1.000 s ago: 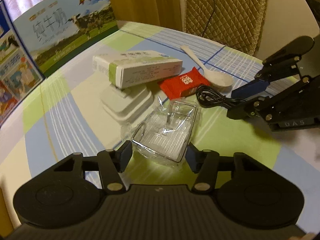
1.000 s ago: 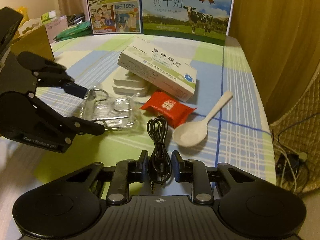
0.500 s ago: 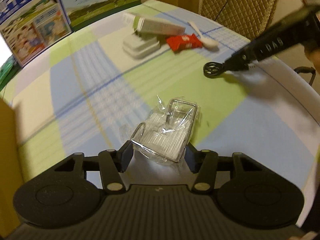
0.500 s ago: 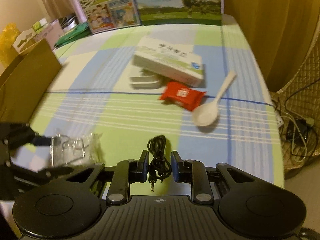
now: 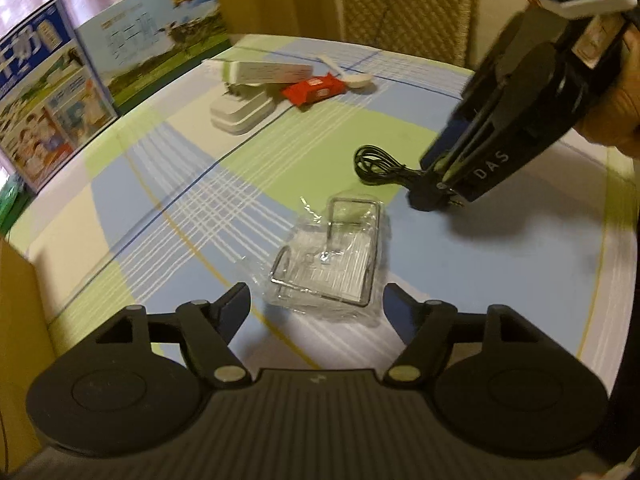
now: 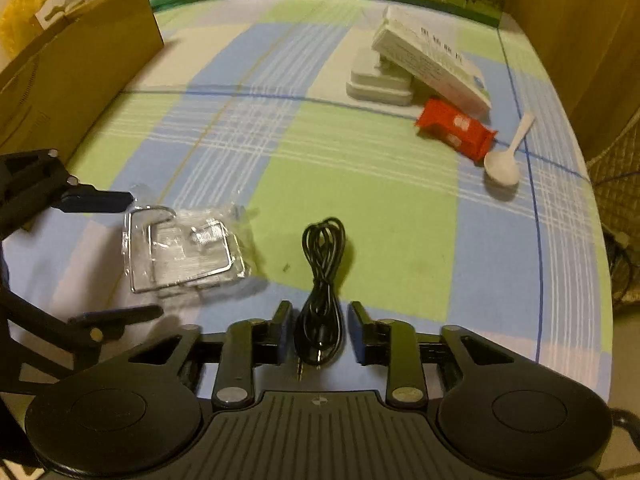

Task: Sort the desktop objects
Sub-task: 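Lift the clear tray with the left tool while the right tool lifts the black cable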

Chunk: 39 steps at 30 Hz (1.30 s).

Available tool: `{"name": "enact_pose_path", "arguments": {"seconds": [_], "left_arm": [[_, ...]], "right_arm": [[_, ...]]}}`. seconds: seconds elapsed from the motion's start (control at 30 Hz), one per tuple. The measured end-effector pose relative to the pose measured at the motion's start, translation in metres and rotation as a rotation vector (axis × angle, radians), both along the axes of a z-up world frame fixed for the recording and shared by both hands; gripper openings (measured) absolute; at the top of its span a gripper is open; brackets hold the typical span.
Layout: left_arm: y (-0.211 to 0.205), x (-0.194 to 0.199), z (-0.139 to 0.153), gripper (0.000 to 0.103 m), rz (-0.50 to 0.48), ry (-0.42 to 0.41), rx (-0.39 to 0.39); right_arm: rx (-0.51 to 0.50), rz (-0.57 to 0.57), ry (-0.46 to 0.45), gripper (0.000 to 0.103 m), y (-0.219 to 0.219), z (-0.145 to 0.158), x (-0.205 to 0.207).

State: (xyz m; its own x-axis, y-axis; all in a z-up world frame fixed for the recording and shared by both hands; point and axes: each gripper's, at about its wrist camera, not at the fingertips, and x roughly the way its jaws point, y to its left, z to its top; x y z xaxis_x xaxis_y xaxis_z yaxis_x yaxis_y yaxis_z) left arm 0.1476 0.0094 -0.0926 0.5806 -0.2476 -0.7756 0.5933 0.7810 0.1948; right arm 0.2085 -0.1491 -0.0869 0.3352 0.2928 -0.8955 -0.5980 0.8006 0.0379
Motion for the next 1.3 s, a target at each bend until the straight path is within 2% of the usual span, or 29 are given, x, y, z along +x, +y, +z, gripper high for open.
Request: {"name": "enact_pose_path", "arguments": {"seconds": [0.03, 0.07, 0.2, 0.3, 0.33, 0.37, 0.47, 0.63, 0.7, 0.77, 0.83, 0.97, 1.07, 1.13, 1.17, 1.23, 1.3], "left_arm": [[-0.001, 0.0, -0.001, 0.069, -0.017, -0.008, 0.006], [-0.003, 0.001, -0.002, 0.069, -0.035, -0.019, 0.012], [-0.01, 0.006, -0.009, 0.069, -0.084, -0.05, 0.043], [-0.012, 0.008, -0.01, 0.068, -0.114, -0.061, 0.043], [-0.013, 0.008, -0.01, 0.065, -0.117, -0.06, 0.042], [-0.014, 0.01, -0.01, 0.059, -0.114, -0.057, 0.044], [-0.014, 0.012, -0.007, 0.053, -0.091, -0.025, 0.024], [-0.009, 0.005, -0.002, 0.053, -0.063, 0.02, -0.022], [-0.006, -0.002, 0.003, 0.059, -0.063, 0.003, -0.036], [-0.002, -0.008, 0.009, 0.073, -0.073, -0.024, -0.046], [0.001, -0.009, 0.012, 0.079, -0.089, -0.056, -0.041], [-0.005, 0.001, 0.008, 0.079, -0.148, -0.061, -0.01], [-0.011, 0.007, 0.002, 0.079, -0.194, -0.043, -0.017], [-0.014, 0.01, -0.003, 0.074, -0.207, -0.02, 0.0], [-0.014, 0.011, -0.006, 0.063, -0.201, 0.003, 0.011], [-0.012, 0.01, -0.006, 0.053, -0.185, 0.026, -0.005], [-0.01, 0.011, -0.003, 0.051, -0.134, 0.05, -0.023]], "right_arm": [[-0.001, -0.002, -0.008, 0.042, 0.0, 0.0, 0.0], [0.002, -0.012, -0.017, 0.044, -0.001, -0.001, 0.0], [0.06, -0.046, -0.042, 0.044, -0.011, 0.0, 0.005], [0.063, -0.015, -0.064, 0.044, -0.013, 0.0, 0.005], [0.058, 0.0, -0.073, 0.044, -0.012, -0.001, 0.004], [0.05, 0.016, -0.084, 0.044, -0.011, -0.001, 0.002], [0.05, 0.026, -0.1, 0.044, -0.012, -0.003, -0.001], [0.058, 0.009, -0.094, 0.042, -0.014, -0.003, 0.0], [0.068, 0.0, -0.088, 0.042, -0.015, -0.002, 0.001], [0.078, -0.006, -0.082, 0.042, -0.016, -0.002, 0.002], [0.083, -0.008, -0.08, 0.042, -0.017, -0.002, 0.002], [0.07, 0.003, -0.089, 0.042, -0.015, -0.002, 0.001], [0.068, 0.007, -0.091, 0.042, -0.015, -0.003, 0.001], [0.071, 0.007, -0.091, 0.042, -0.016, -0.003, 0.0], [0.072, 0.007, -0.091, 0.042, -0.016, -0.003, 0.001], [0.071, 0.007, -0.091, 0.042, -0.016, -0.003, 0.001], [0.069, 0.008, -0.093, 0.042, -0.015, -0.003, 0.001]]}}
